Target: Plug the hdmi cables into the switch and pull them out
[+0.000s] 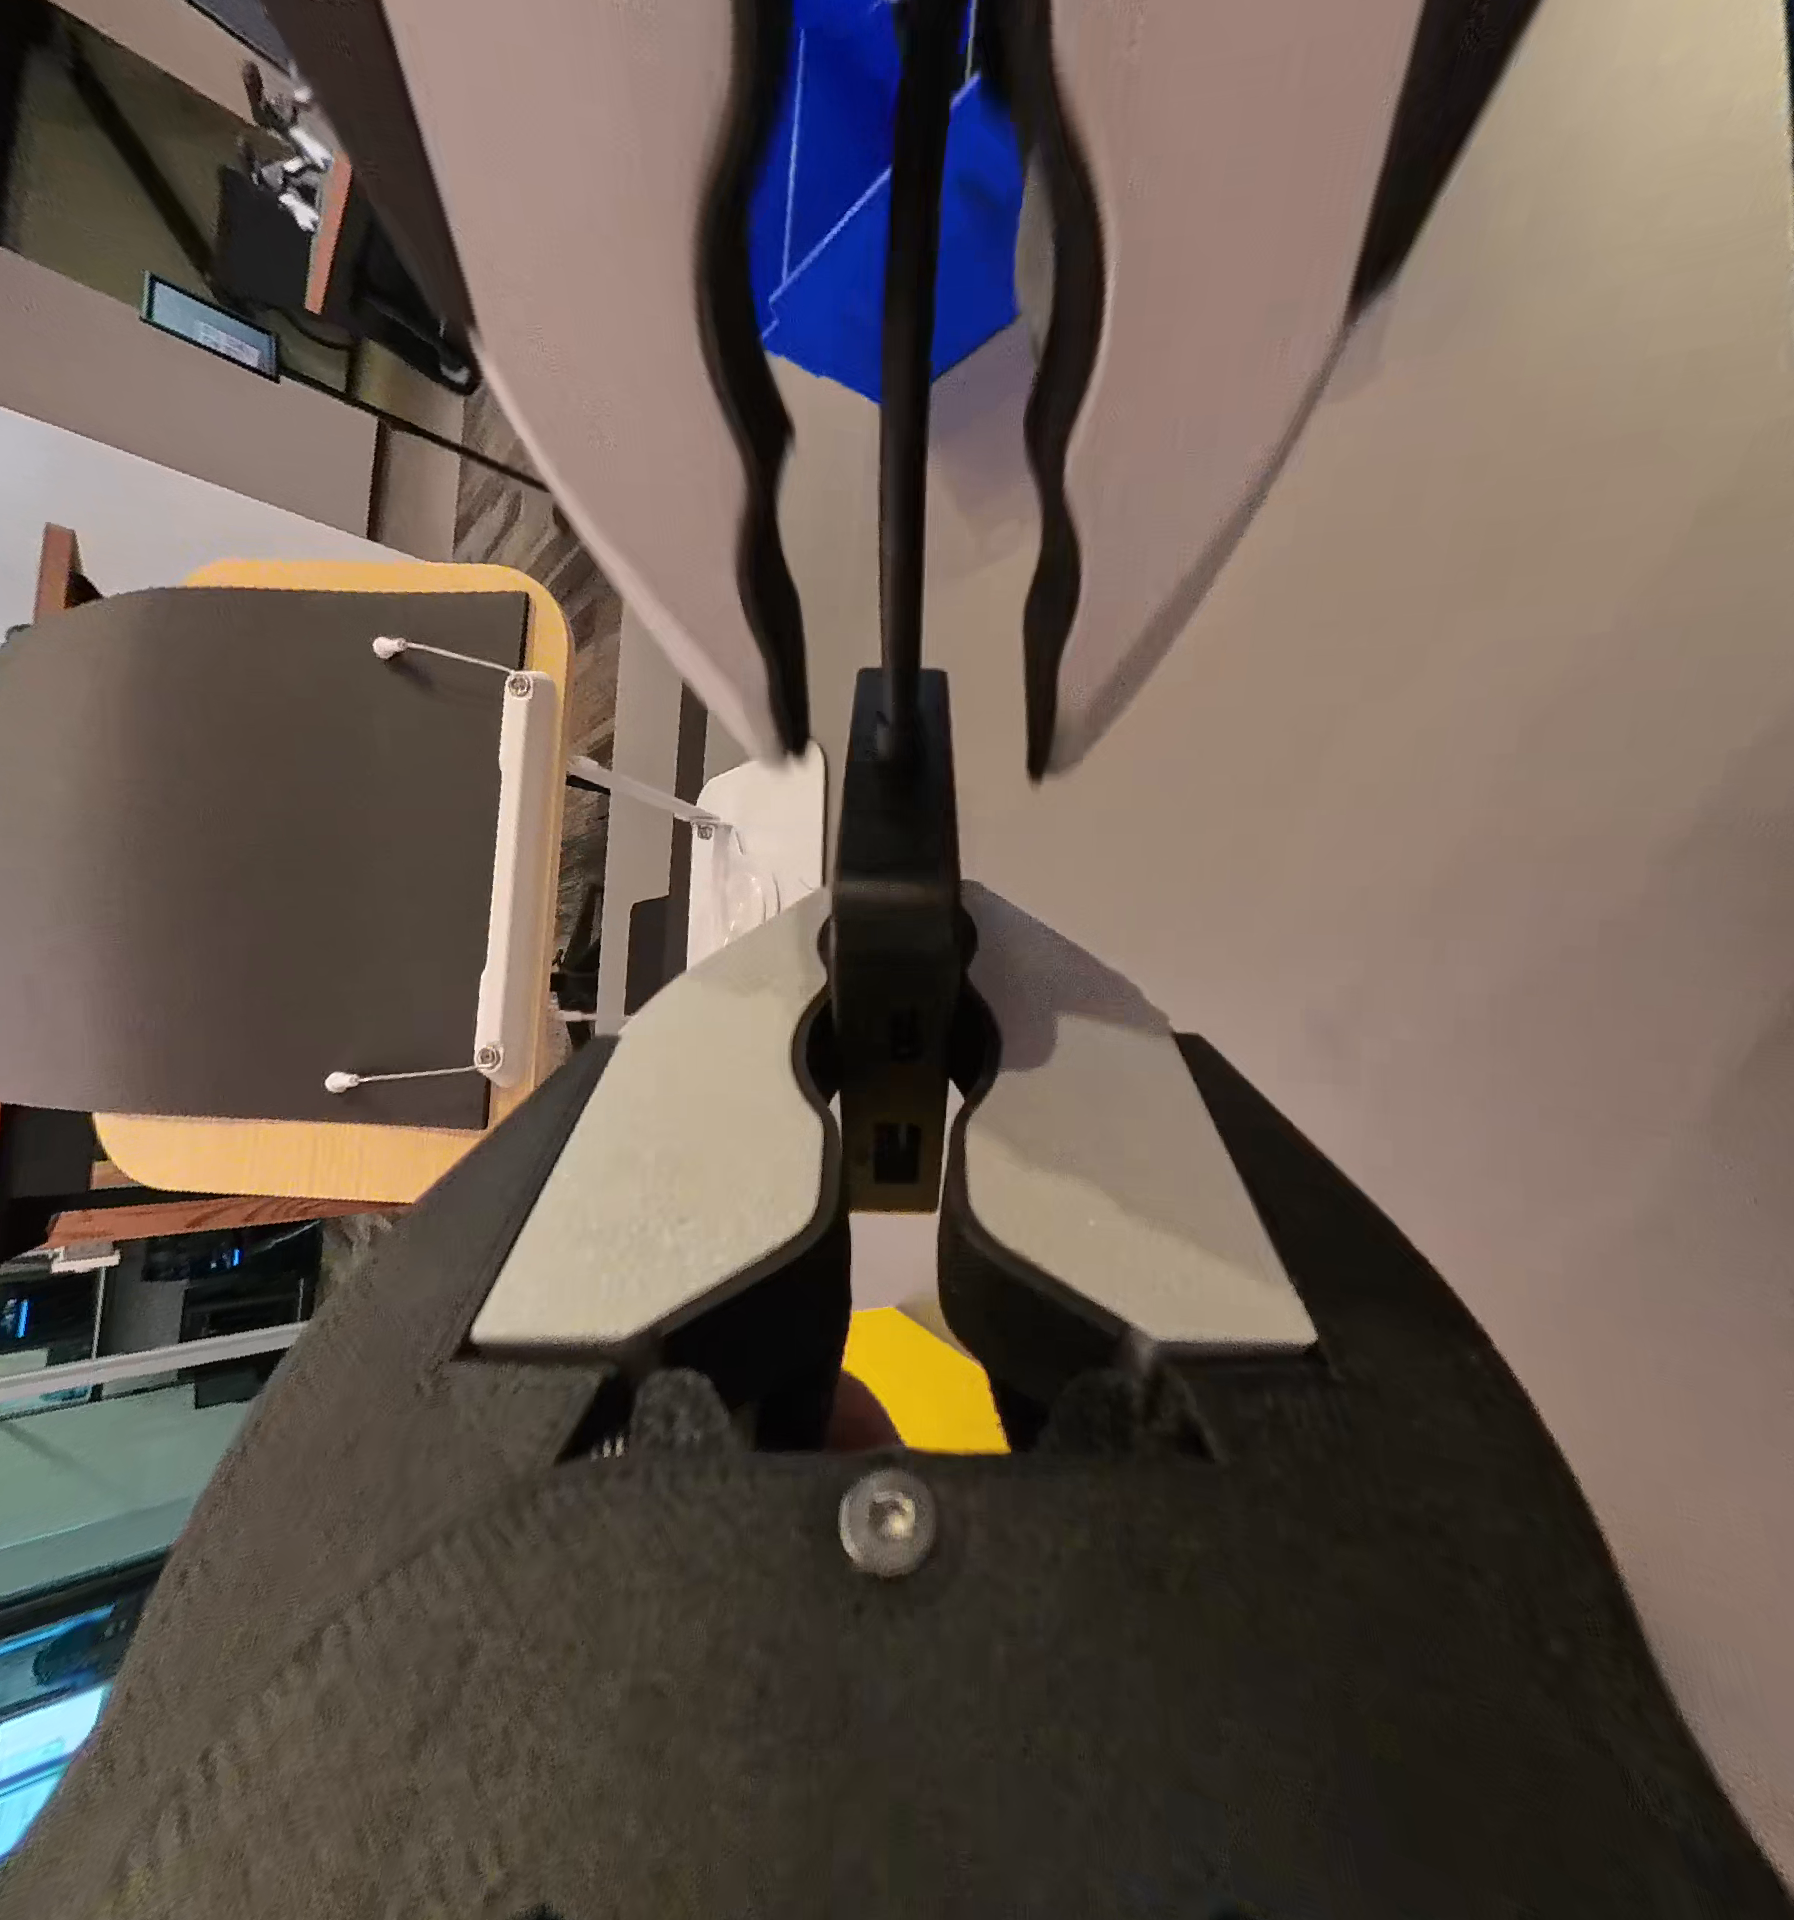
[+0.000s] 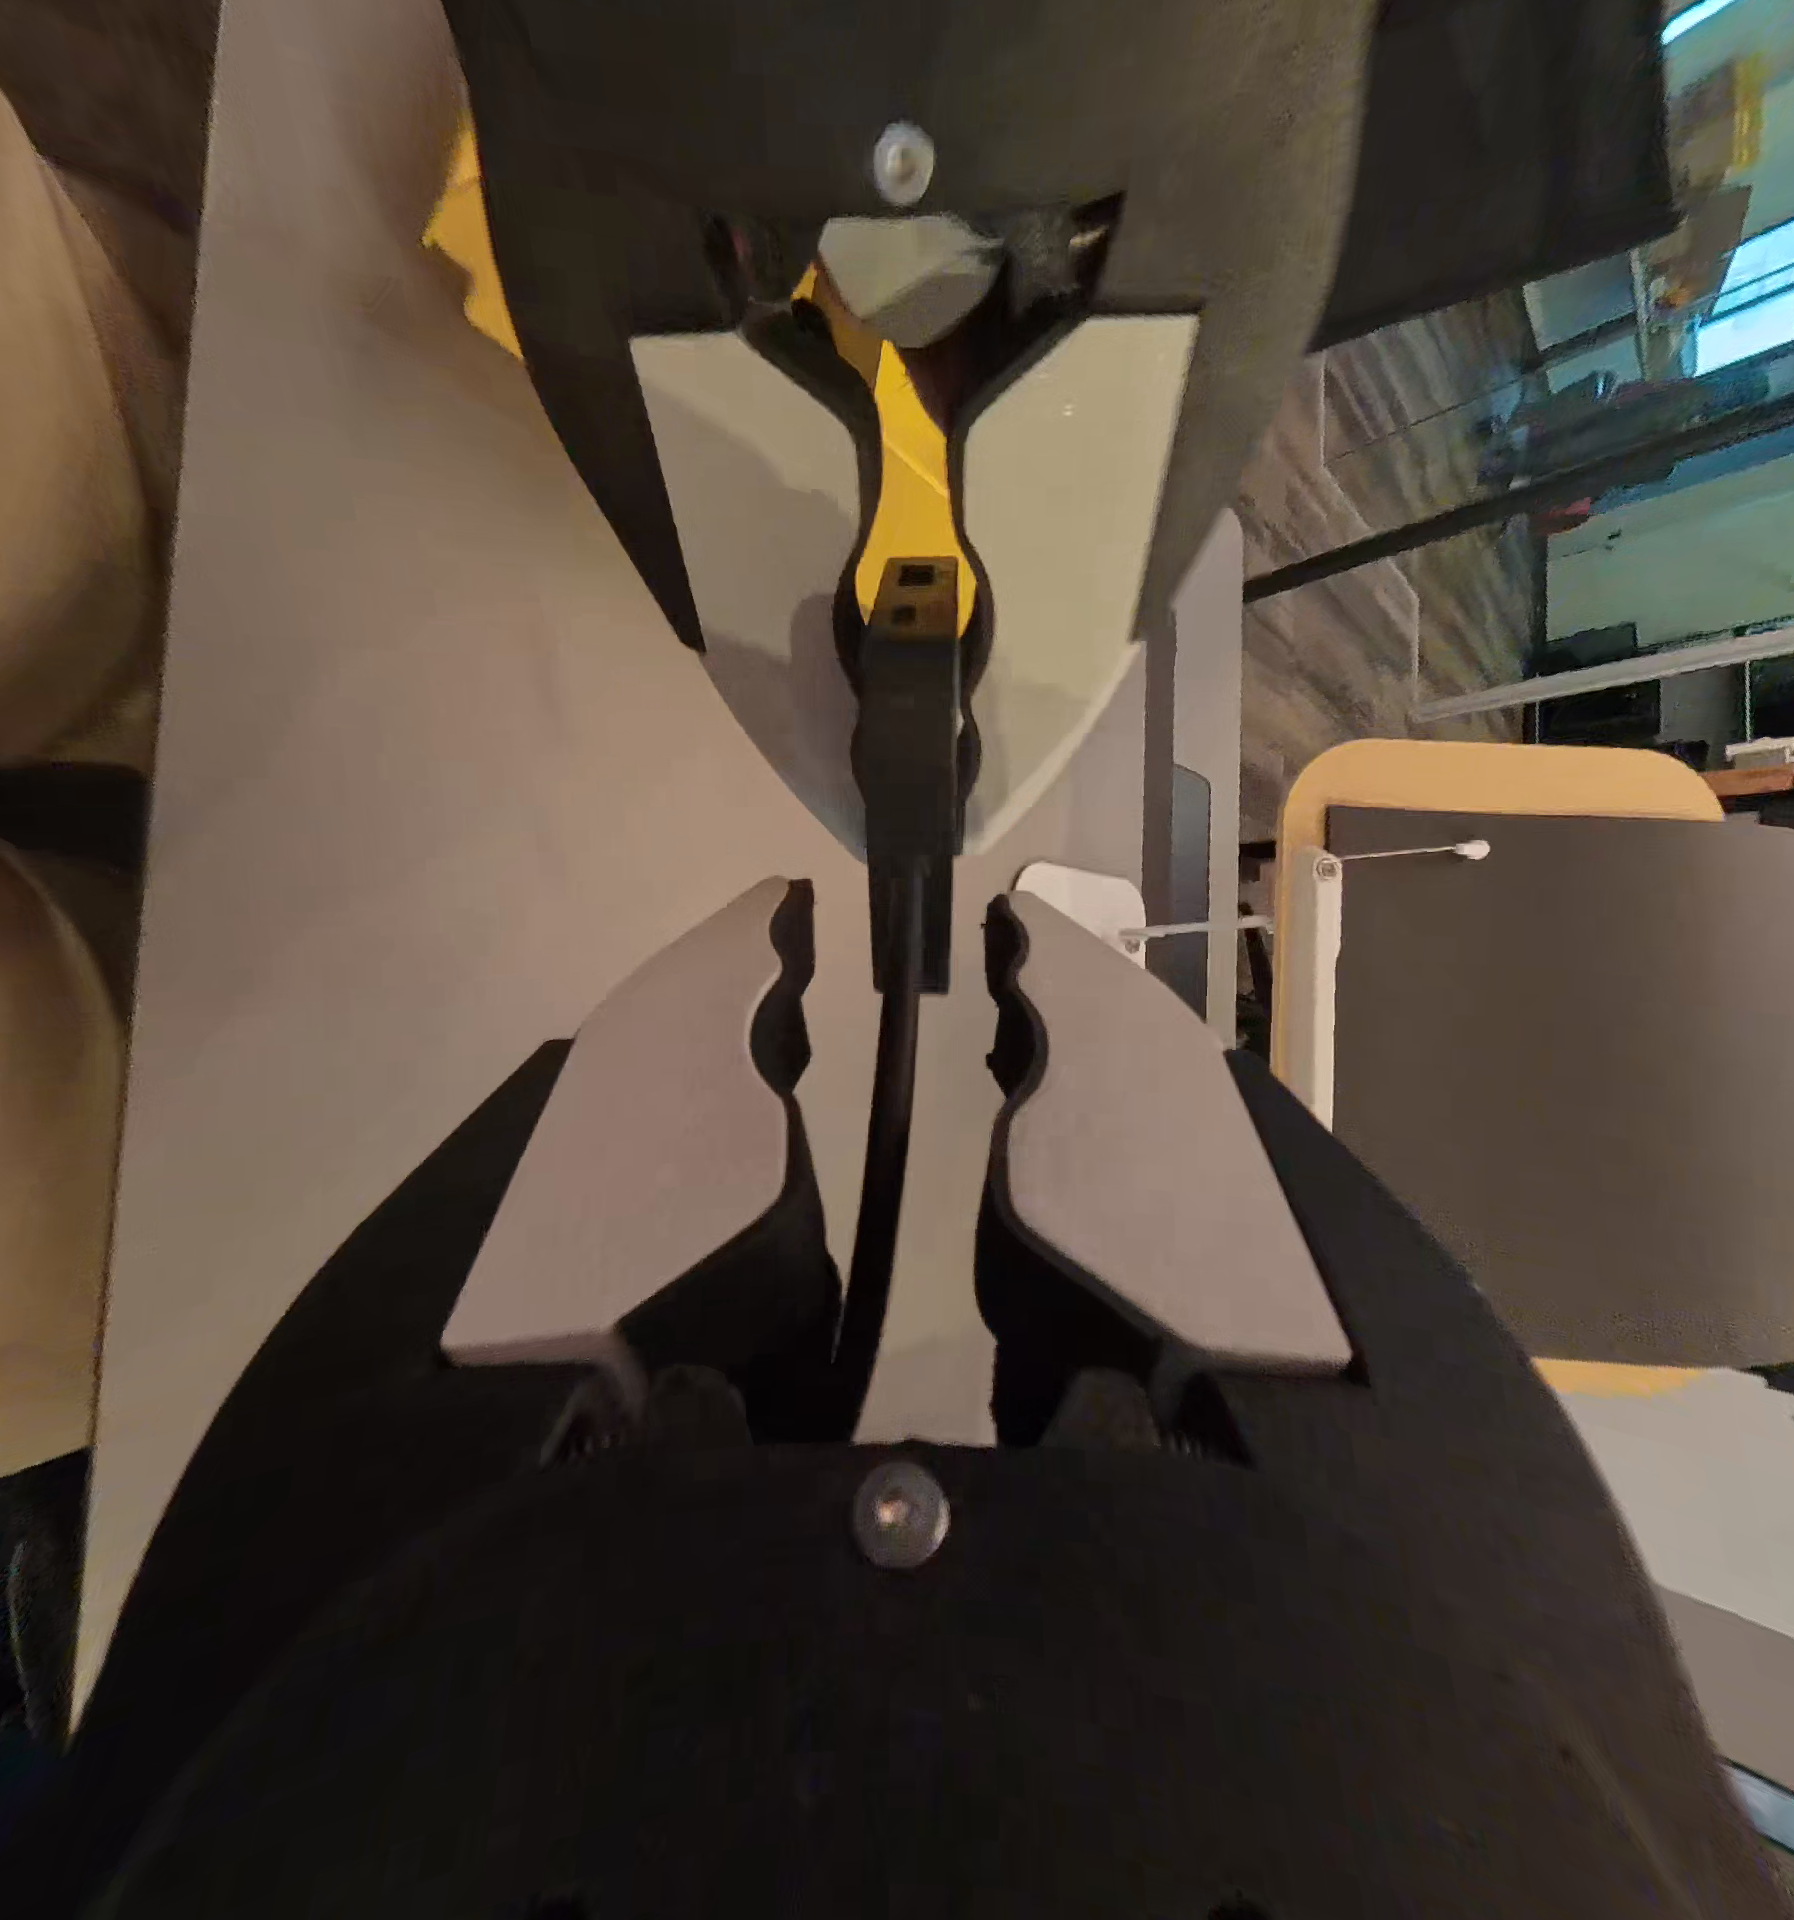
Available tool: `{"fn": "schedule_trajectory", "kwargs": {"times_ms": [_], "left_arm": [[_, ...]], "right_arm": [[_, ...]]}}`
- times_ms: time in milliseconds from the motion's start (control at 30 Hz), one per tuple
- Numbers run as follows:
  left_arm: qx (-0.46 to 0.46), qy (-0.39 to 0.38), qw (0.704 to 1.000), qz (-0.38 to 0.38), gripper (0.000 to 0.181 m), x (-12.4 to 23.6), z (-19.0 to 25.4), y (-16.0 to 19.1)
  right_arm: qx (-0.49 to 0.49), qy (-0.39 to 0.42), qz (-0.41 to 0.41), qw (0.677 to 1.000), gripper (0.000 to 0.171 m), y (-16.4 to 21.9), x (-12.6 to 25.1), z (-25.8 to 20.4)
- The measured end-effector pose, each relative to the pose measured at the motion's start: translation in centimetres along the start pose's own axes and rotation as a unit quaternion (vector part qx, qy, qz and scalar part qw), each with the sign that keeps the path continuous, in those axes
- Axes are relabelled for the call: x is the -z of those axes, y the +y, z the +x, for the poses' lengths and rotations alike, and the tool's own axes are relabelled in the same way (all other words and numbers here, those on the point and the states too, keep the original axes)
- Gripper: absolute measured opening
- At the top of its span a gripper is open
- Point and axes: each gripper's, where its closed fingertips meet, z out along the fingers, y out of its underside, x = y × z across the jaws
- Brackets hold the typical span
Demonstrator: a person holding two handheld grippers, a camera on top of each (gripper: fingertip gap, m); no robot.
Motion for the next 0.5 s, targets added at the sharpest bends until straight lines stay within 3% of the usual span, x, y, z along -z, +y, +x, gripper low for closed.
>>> {"fn": "schedule_trajectory", "kwargs": {"times_ms": [100,300,400,500], "left_arm": [[-0.009,-0.003,1.000,-0.011,0.014,-0.1,0.1,0.3],[0.008,-0.014,1.000,0.006,0.019,0.1,-0.5,-0.3],[-0.003,-0.084,0.996,-0.015,0.033,1.0,-3.0,0.2],[0.009,-0.117,0.993,-0.019,0.032,2.4,-4.9,0.9]], "right_arm": [[0.023,0.026,-0.002,0.999,0.014,-0.5,-1.2,0.3],[-0.024,0.024,0.025,0.999,0.013,-0.2,-0.4,0.7],[-0.069,0.042,0.022,0.996,0.013,1.9,1.6,2.8],[-0.126,0.069,0.004,0.990,0.013,6.0,4.4,5.7]]}}
